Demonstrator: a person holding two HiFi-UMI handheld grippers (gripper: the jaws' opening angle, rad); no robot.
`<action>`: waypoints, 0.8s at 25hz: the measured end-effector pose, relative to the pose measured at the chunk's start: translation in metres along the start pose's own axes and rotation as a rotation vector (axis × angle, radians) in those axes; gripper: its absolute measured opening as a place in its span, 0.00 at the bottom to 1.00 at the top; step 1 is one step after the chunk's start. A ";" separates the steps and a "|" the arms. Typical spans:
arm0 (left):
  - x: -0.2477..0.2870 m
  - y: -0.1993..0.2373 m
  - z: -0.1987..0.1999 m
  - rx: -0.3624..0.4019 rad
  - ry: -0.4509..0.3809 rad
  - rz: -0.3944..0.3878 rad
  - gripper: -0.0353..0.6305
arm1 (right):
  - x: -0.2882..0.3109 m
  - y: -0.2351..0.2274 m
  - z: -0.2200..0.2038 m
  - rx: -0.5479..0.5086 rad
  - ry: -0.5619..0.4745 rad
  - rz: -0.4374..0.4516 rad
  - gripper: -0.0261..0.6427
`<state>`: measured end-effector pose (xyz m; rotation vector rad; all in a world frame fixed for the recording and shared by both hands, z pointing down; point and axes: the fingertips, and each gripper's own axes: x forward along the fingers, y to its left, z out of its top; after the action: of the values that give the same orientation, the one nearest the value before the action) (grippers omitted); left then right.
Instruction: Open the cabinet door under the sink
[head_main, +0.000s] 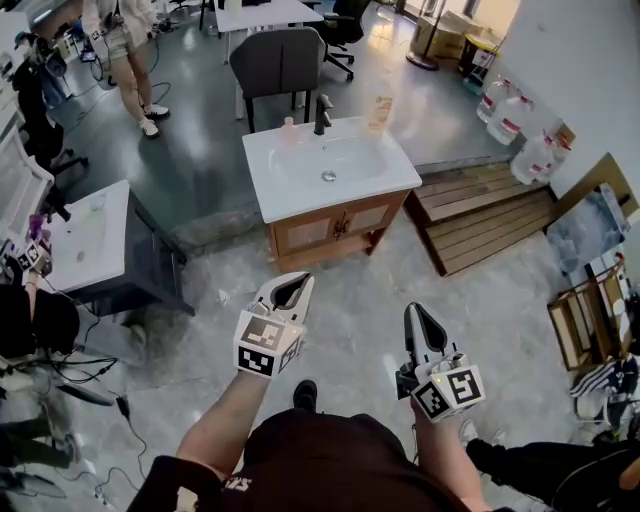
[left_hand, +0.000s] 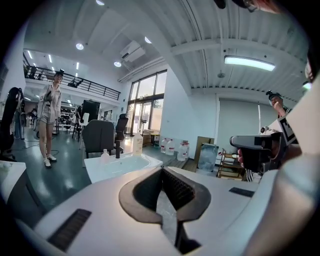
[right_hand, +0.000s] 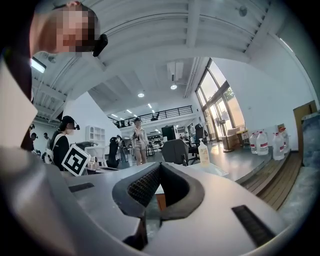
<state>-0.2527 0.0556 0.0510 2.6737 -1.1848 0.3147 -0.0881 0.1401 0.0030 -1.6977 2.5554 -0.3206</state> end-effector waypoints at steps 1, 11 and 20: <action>0.006 0.001 0.000 -0.001 0.005 -0.006 0.08 | 0.003 -0.007 -0.001 0.006 0.002 -0.010 0.06; 0.079 0.002 0.016 0.060 0.029 -0.008 0.08 | 0.042 -0.088 -0.004 0.063 -0.027 -0.026 0.06; 0.175 -0.003 0.039 0.003 0.042 0.132 0.08 | 0.108 -0.186 0.018 0.063 0.013 0.151 0.06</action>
<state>-0.1318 -0.0758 0.0615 2.5833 -1.3521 0.3919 0.0406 -0.0313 0.0302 -1.4767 2.6336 -0.3990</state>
